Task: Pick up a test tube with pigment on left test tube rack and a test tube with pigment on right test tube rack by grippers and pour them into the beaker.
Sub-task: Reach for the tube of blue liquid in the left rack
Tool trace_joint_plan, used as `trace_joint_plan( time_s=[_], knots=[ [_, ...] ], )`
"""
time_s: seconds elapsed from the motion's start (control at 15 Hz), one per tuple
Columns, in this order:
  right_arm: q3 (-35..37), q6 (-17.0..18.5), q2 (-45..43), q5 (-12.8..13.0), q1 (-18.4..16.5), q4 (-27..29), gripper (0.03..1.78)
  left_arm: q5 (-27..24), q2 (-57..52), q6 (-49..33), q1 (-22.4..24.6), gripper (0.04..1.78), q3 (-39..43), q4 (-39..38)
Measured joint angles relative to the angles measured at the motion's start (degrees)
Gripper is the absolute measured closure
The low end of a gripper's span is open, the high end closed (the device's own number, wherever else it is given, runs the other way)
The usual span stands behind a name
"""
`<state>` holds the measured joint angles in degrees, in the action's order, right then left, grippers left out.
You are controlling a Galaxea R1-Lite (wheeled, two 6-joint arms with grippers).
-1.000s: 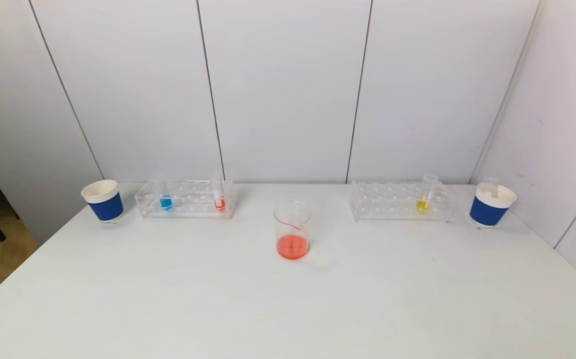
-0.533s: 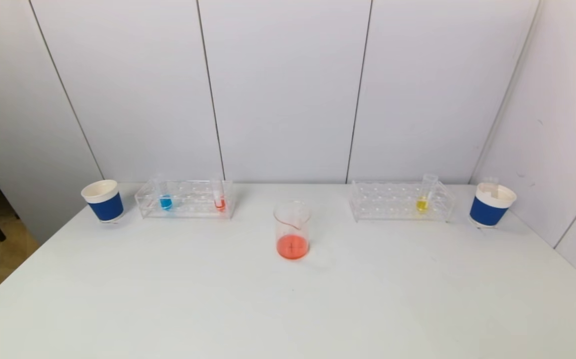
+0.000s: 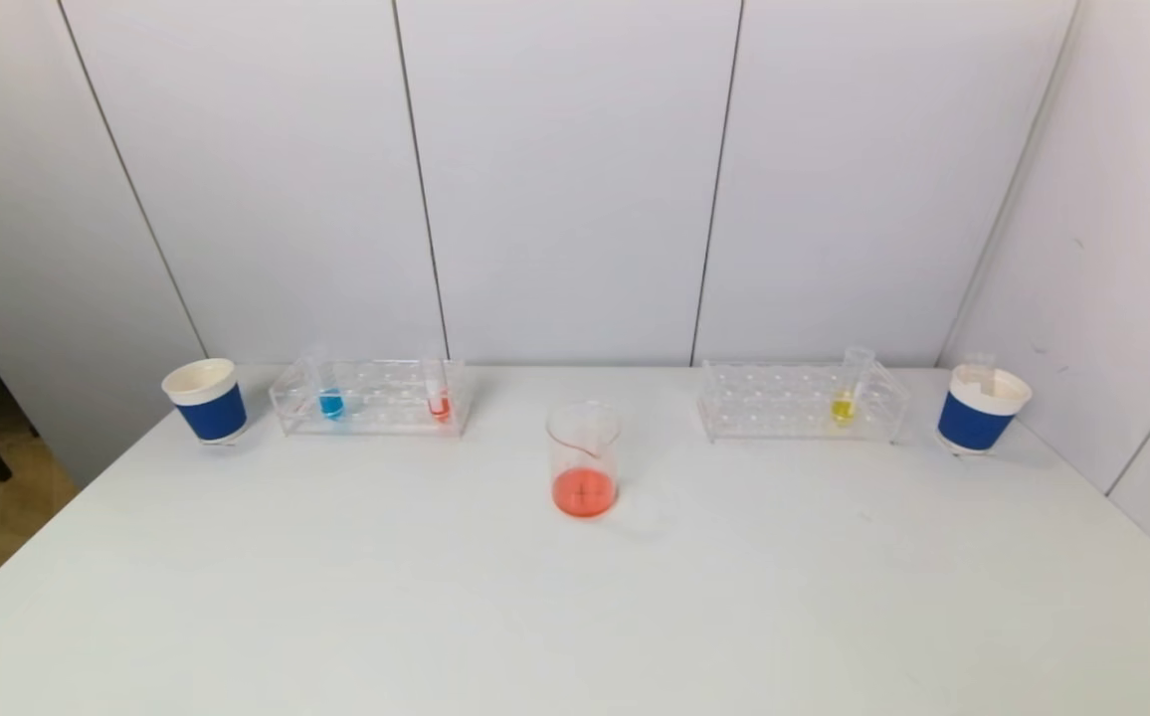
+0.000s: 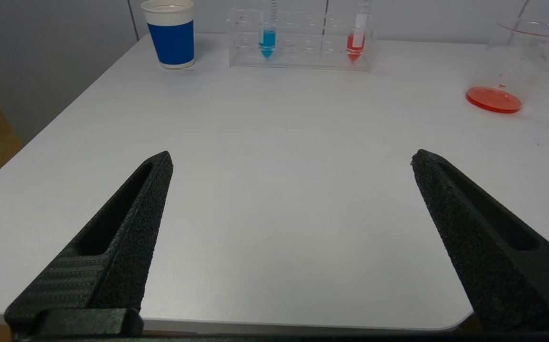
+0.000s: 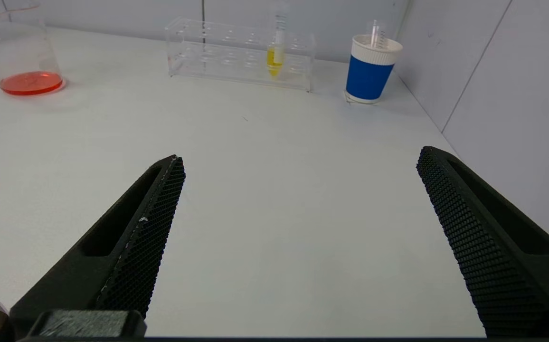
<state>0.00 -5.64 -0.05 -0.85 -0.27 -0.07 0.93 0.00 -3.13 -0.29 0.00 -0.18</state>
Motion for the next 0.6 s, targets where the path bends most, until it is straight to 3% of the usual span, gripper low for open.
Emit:
trace_joint_plan(
  time_s=[0.6],
  knots=[
    [0.0, -0.02, 0.0, 0.01, 0.0, 0.0, 0.04, 0.0, 0.0, 0.02, -0.01, 0.06, 0.0, -0.02]
  ],
)
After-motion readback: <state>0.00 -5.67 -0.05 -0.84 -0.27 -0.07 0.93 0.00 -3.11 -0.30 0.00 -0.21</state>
